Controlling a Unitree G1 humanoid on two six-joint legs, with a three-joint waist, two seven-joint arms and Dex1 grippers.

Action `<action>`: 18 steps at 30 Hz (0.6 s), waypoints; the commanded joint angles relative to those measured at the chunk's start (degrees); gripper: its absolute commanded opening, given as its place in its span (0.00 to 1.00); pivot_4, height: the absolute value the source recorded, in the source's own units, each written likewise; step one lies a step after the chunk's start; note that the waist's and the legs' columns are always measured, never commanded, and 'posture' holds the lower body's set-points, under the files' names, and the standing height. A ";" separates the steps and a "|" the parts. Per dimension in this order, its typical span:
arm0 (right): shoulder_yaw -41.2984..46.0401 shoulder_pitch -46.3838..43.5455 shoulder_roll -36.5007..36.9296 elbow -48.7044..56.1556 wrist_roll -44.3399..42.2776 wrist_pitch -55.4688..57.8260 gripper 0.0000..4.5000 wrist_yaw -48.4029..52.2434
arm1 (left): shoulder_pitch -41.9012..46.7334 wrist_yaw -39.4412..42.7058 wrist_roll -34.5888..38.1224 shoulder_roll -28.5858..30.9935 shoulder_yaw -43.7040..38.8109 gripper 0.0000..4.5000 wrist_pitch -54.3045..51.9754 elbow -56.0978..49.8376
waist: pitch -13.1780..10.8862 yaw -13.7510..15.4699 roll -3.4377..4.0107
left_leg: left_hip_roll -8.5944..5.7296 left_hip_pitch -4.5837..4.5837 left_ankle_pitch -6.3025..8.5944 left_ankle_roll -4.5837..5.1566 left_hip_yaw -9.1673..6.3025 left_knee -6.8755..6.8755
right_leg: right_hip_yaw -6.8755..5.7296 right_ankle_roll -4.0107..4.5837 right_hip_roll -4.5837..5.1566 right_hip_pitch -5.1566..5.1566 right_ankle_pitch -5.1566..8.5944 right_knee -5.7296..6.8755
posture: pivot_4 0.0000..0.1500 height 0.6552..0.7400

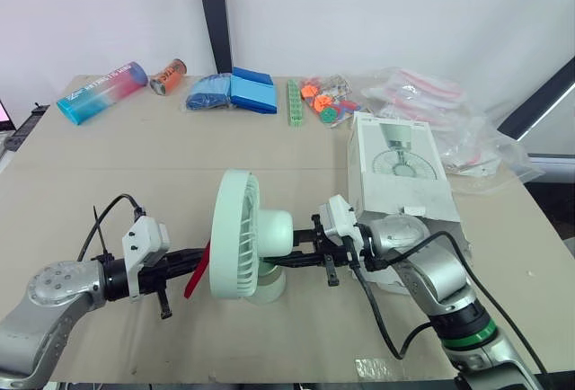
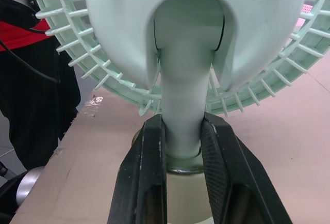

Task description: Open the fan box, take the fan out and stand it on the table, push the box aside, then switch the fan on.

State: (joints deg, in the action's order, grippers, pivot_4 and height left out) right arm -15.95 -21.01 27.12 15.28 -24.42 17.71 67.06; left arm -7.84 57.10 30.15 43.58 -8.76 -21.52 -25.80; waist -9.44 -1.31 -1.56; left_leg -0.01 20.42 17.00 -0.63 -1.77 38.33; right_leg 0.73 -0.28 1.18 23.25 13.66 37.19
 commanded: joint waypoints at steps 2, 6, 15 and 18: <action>0.79 -0.50 0.45 -1.10 1.13 -0.34 0.08 -1.38 | 0.32 0.55 -0.04 -0.15 -0.47 0.01 2.28 -0.57 | 0.00 0.00 0.00 | 0.00 0.00 0.00 0.00 0.00 0.00 | 0.00 0.00 0.00 0.00 0.00 0.00 | 1.00 1.00; 1.06 -0.93 0.32 -1.15 0.91 -0.32 0.08 -1.42 | 0.55 0.56 0.14 0.00 -0.16 0.01 2.33 -0.63 | 0.00 0.00 0.00 | 0.00 0.00 0.00 0.00 0.00 0.00 | 0.00 0.00 0.00 0.00 0.00 0.00 | 1.00 1.00; 0.76 -0.48 0.65 -1.07 1.07 -0.58 0.08 -1.10 | 0.41 0.66 0.68 0.12 0.03 0.01 1.15 -1.20 | 0.00 0.00 0.00 | 0.00 0.00 0.00 0.00 0.01 0.00 | 0.00 0.00 0.00 0.00 0.00 0.00 | 1.00 1.00; 0.82 -0.55 0.61 -0.90 0.84 -0.42 0.08 -1.06 | 0.42 0.76 0.94 0.07 0.11 0.01 0.91 -1.28 | 0.00 0.00 0.00 | 0.00 0.00 0.00 0.00 0.01 0.00 | 0.00 0.01 0.00 0.00 0.00 0.00 | 1.00 1.00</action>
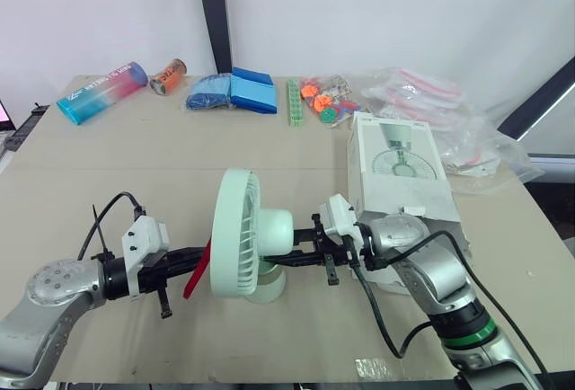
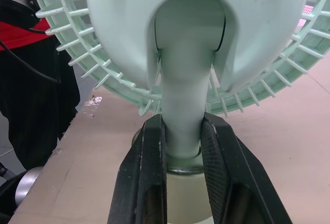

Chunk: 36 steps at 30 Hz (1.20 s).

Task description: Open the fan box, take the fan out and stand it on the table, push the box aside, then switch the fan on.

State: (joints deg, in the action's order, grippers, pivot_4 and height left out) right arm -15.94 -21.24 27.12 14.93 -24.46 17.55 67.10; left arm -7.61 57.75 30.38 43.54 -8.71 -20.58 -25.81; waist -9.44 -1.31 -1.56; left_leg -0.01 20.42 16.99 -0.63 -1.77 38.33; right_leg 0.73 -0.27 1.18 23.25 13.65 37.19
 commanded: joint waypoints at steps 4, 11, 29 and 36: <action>2.07 -1.91 -0.34 0.78 -1.78 2.57 0.08 -2.13 | 0.49 -0.70 3.72 -0.50 -0.79 0.17 -3.18 -1.27 | 0.00 0.00 0.00 | 0.00 0.00 0.00 0.00 0.00 0.00 | 0.00 0.00 0.00 0.00 0.00 0.00 | 1.00 1.00; 3.63 -6.52 -0.78 0.40 -3.69 4.19 0.08 -2.46 | 1.23 -1.35 6.76 -0.55 -2.64 0.75 -5.12 -1.31 | -0.04 0.02 0.02 | 0.00 0.10 0.01 0.00 -0.02 0.00 | -0.01 0.00 0.00 0.09 0.00 0.00 | 1.00 1.00; 6.27 -25.13 -3.77 -28.24 -1.54 -1.04 0.08 7.91 | 1.80 -3.96 1.52 -4.57 -2.04 0.98 3.66 -0.95 | -0.10 0.03 0.09 | 0.00 0.14 0.02 0.03 0.02 -0.01 | -0.06 0.13 0.05 0.14 -0.10 -0.01 | 1.00 1.00; 5.49 -27.91 -6.04 -36.56 2.13 -6.45 0.08 11.72 | 0.84 -5.06 0.87 -5.38 -1.54 0.98 4.21 -1.45 | -0.13 -0.02 0.13 | 0.01 0.14 0.02 0.03 0.04 -0.01 | -0.07 0.15 0.06 0.16 -0.13 -0.01 | 1.00 1.00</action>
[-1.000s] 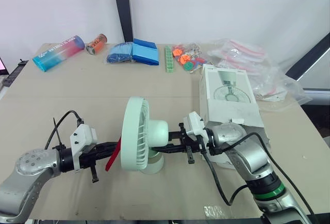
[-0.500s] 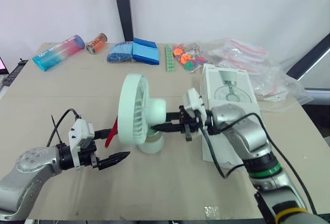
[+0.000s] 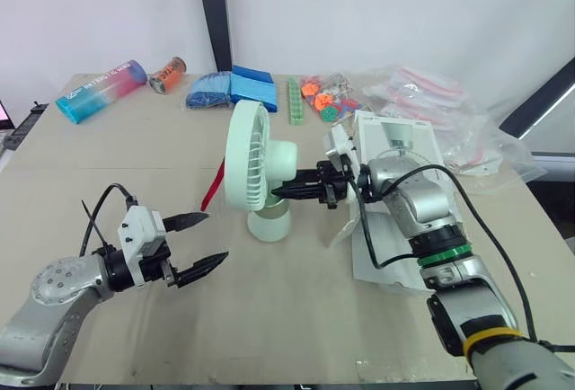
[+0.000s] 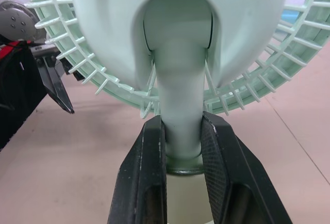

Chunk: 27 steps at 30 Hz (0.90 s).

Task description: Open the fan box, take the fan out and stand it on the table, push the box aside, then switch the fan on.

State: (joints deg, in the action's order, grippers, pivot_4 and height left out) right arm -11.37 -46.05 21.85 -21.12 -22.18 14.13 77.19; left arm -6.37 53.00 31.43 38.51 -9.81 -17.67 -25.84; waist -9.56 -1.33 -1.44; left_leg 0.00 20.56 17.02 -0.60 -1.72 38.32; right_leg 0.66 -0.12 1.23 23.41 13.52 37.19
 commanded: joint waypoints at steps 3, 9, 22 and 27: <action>1.13 -4.36 -1.55 -3.93 1.20 -4.99 0.08 2.57 | -0.77 -0.85 -0.19 -0.54 -0.34 0.98 1.31 -1.88 | -0.01 0.03 0.02 | 0.00 0.00 0.00 0.00 0.01 0.01 | 0.00 0.00 0.01 -0.01 -0.01 0.00 | 1.00 1.00; 2.02 -6.39 -2.52 -9.62 2.99 -7.89 0.08 3.51 | -0.35 -3.01 1.12 -2.14 -1.89 0.98 1.97 -3.08 | -0.01 0.03 0.02 | -0.01 0.00 0.00 0.00 0.01 0.01 | -0.01 0.01 0.03 0.00 -0.03 0.00 | 1.00 1.00; 2.83 -7.60 -3.59 -14.36 4.20 -9.98 0.08 3.90 | 2.88 -4.23 4.95 -1.49 -2.21 0.98 -0.98 -4.95 | -0.01 -0.05 0.03 | 0.02 -0.03 0.00 -0.01 0.03 0.01 | -0.04 0.05 0.03 -0.01 -0.07 0.02 | 1.00 1.00; 2.57 -8.23 -3.03 -16.16 4.85 -10.30 0.49 4.54 | 3.05 -3.96 4.91 -1.28 -2.14 1.00 -1.32 -4.72 | -0.01 -0.03 0.03 | 0.02 -0.04 -0.01 -0.01 0.04 0.01 | -0.04 0.05 0.03 -0.01 -0.08 0.02 | 1.00 1.00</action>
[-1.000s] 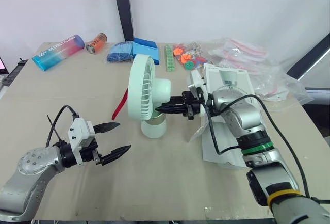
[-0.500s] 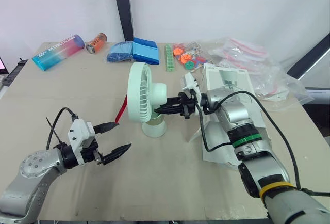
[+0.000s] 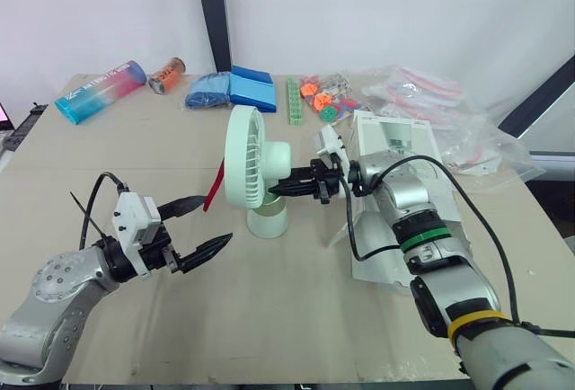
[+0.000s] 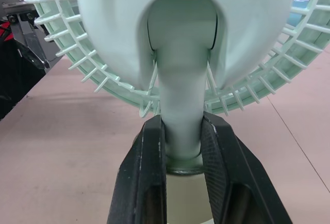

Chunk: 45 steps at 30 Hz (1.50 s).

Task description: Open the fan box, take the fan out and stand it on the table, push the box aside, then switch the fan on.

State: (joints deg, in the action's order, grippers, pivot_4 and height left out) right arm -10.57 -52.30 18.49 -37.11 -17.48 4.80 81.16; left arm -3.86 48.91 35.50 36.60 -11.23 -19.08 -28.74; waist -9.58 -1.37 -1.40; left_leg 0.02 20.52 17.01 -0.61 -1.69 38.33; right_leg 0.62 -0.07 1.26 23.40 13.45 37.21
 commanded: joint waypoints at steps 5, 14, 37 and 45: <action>2.53 -1.31 1.67 2.72 -0.23 -0.29 0.99 0.31 | -0.74 0.80 -1.20 1.26 -0.18 1.00 1.03 -1.60 | 0.00 0.04 0.00 | 0.00 0.01 0.00 0.00 -0.01 -0.01 | 0.00 0.00 0.00 0.00 0.00 -0.01 | 1.00 1.00; 7.25 12.59 9.97 26.57 -4.38 8.65 0.99 -4.26 | -1.45 -3.33 -2.53 -0.27 -1.58 1.00 0.51 -0.69 | -0.02 0.22 0.03 | 0.00 0.02 0.00 0.00 -0.06 -0.01 | -0.04 0.00 0.02 -0.03 0.00 -0.02 | 1.00 1.00; 7.43 59.69 9.38 57.30 1.45 -3.95 0.99 -26.24 | -8.57 -14.68 -16.64 -7.42 7.10 1.00 2.22 4.93 | 0.03 0.15 0.05 | -0.10 -0.11 0.01 0.01 -0.02 0.01 | 0.24 -0.41 -0.07 -0.19 0.30 -0.04 | 1.00 1.00; 7.88 61.19 8.75 51.30 2.71 -8.78 0.99 -29.16 | -8.01 -15.29 -18.78 -9.29 9.08 1.00 3.40 7.40 | 0.07 0.20 0.03 | -0.11 -0.10 0.01 0.02 -0.03 0.01 | 0.26 -0.46 -0.07 -0.19 0.36 -0.04 | 1.00 1.00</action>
State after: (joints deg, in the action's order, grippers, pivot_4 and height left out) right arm -3.69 8.72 27.61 14.49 -14.34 -2.38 53.04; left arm -12.39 33.86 17.46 27.57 -2.29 -17.21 -20.90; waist -9.51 -1.17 -1.37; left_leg -0.09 20.42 17.02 -0.59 -1.72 38.34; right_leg 0.88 -0.51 1.19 23.20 13.79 37.17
